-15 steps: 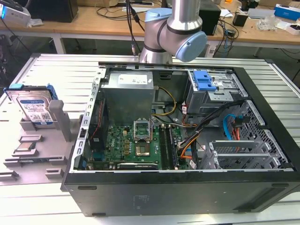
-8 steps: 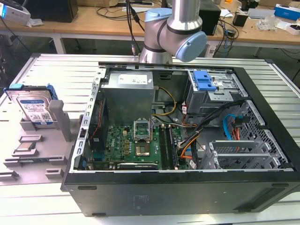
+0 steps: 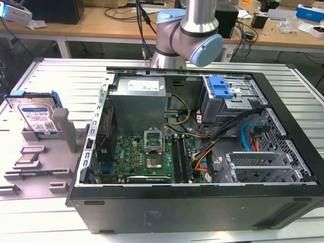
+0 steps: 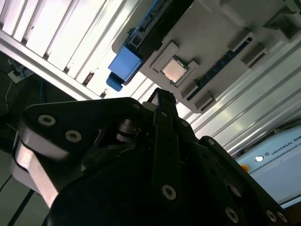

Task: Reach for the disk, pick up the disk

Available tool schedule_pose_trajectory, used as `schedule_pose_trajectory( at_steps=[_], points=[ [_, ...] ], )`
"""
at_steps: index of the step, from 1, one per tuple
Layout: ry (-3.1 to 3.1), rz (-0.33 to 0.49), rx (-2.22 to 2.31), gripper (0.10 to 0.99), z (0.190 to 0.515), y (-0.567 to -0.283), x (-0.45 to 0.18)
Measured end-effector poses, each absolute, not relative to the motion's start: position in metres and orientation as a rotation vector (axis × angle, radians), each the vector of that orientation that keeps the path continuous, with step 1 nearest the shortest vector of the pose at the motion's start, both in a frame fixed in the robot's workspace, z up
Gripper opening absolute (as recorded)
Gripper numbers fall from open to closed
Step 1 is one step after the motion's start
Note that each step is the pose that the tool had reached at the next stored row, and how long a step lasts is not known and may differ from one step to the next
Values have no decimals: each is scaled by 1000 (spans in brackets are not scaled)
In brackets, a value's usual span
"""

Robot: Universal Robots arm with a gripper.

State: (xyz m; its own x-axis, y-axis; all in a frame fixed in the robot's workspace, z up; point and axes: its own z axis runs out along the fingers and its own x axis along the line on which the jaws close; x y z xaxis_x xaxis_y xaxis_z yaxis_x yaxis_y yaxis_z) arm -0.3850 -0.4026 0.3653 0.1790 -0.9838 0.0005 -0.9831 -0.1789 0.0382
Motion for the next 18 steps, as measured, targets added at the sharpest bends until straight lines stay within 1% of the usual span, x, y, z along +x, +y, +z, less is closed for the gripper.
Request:
schedule_pose_trajectory(
  at_steps=[5, 13, 18],
  points=[
    [-1973, -37, 2406, 106, 365, -403, -385],
    [-2160, -41, 2242, 106, 364, -403, -385],
    [-2183, -41, 2220, 106, 364, -403, -385]
  ],
)
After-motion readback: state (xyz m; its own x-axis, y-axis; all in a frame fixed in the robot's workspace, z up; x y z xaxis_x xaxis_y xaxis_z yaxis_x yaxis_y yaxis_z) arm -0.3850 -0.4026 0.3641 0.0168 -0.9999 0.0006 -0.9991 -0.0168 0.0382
